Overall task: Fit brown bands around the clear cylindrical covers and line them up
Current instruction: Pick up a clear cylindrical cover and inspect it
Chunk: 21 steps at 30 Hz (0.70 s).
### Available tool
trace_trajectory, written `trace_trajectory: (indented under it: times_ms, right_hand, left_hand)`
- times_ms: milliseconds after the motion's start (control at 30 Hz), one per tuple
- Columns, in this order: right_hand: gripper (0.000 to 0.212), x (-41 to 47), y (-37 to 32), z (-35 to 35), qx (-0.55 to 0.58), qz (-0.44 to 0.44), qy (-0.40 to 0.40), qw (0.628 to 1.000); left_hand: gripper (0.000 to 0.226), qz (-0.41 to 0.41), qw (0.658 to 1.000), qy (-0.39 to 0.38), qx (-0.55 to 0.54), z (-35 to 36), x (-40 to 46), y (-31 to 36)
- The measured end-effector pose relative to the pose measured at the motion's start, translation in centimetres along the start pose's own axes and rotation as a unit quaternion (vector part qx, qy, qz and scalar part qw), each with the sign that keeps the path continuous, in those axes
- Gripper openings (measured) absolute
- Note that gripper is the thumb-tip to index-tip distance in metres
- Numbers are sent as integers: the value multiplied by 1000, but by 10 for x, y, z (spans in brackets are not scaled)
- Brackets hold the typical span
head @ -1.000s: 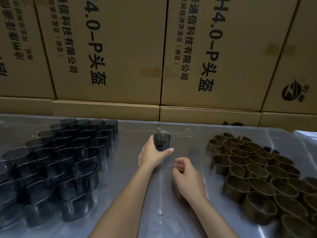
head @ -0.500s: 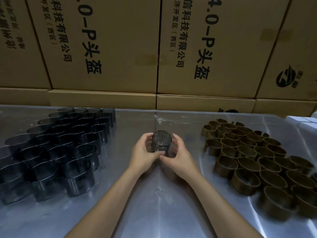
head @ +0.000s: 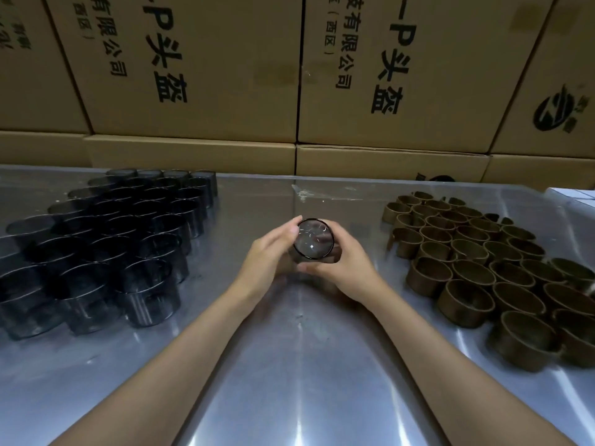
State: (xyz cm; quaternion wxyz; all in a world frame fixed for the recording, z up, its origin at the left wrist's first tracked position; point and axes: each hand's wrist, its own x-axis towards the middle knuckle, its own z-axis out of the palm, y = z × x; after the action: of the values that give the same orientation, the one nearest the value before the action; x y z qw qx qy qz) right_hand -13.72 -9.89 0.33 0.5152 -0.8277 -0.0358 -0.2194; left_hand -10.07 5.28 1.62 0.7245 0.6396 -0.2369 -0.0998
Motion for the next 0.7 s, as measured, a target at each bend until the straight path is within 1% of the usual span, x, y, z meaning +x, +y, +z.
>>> trace_trajectory:
  times_ms: [133,233,333,433,533,633,700]
  right_hand:
    - [67,0,-1,-1,4,-1,7,1000]
    - [73,1,-2,0,-13,0,12,1000]
    - [76,0,-4,2,-29,-1,2,1000]
    - [73,-3,-6,4,-51,-18,-19,998]
    - [69,-6,-9,4,-62,-16,-30,997]
    - [61,-7,-13,4,-34,-10,-17,999]
    - [59,-5,-13,4,-7,-1,-3,1000]
  left_hand:
    - [24,20,998,55,-9,6,2,-2]
    - [17,0,994,102,-39,11,4,-1]
    - [17,-14,984,170,-45,18,5,-1]
    - [19,7,976,216,-40,24,6,-2]
    - [25,33,978,208,7,29,2,-2]
    - [43,67,980,173,78,35,-2,-6]
    - [50,83,981,148,99,36,-2,-6]
